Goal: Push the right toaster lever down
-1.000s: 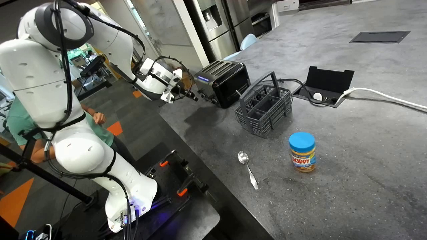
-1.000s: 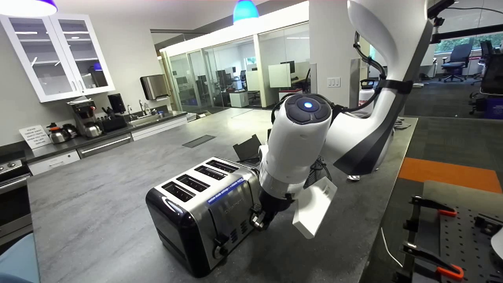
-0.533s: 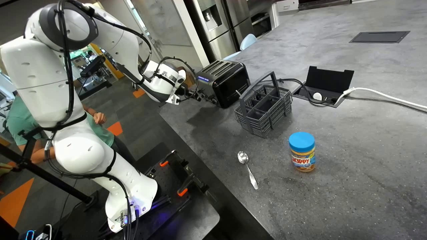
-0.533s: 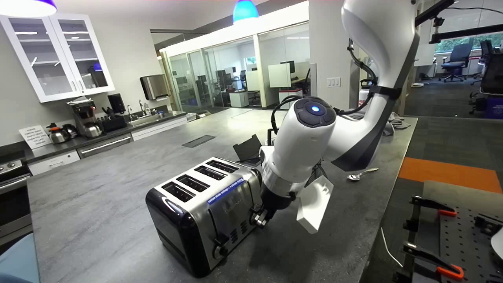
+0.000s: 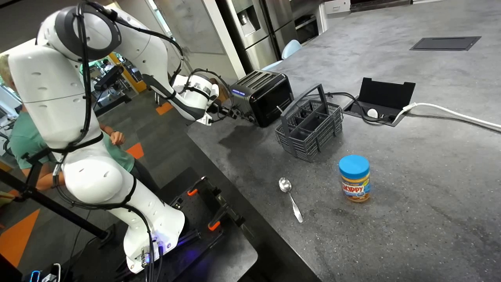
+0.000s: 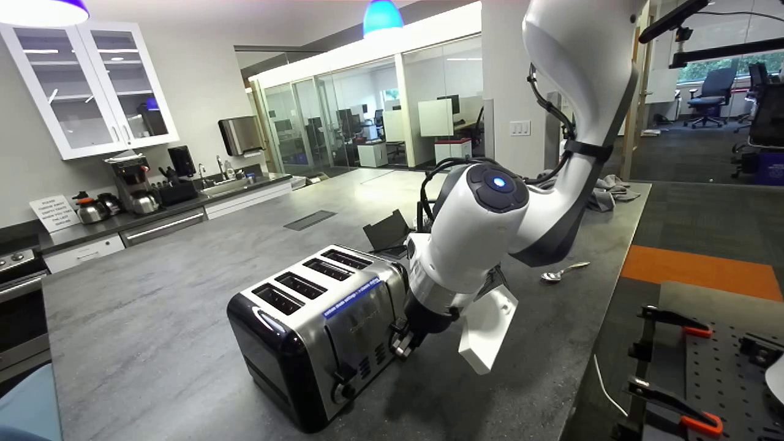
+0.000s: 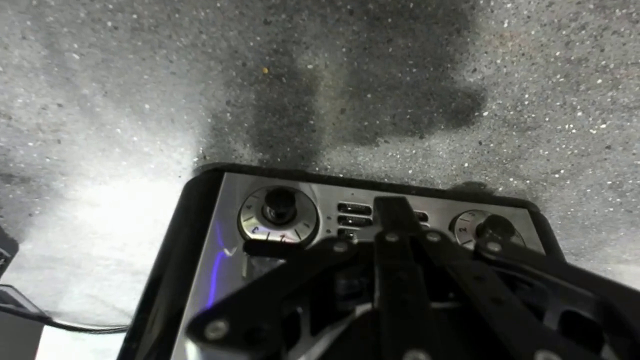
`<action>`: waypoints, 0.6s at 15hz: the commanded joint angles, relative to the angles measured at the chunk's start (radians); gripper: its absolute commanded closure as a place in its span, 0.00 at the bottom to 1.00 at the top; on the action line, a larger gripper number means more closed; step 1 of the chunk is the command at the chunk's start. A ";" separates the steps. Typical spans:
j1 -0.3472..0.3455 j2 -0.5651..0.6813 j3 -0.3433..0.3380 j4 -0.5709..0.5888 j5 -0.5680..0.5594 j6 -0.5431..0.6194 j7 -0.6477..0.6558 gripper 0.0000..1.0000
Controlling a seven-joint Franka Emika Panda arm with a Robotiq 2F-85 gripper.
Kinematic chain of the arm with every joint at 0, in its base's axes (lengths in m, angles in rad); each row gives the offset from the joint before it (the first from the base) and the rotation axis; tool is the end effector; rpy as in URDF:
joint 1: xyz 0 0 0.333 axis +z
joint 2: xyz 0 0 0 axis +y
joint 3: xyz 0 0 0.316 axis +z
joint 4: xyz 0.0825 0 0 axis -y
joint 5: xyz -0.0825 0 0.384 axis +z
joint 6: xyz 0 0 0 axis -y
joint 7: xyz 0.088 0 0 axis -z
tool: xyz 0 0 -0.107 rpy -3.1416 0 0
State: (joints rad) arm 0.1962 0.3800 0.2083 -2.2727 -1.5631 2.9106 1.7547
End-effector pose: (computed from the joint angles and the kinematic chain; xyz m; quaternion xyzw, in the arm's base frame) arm 0.4415 0.2593 0.1950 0.9657 0.0583 0.2531 0.0022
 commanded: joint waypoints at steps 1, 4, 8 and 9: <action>0.019 0.044 -0.004 0.045 -0.059 -0.031 0.103 1.00; 0.026 0.076 -0.008 0.068 -0.082 -0.067 0.168 1.00; 0.036 0.111 -0.006 0.099 -0.123 -0.121 0.257 1.00; 0.039 0.117 -0.006 0.103 -0.131 -0.137 0.276 1.00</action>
State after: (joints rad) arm 0.2148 0.4768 0.2083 -2.2003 -1.6507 2.8224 1.9500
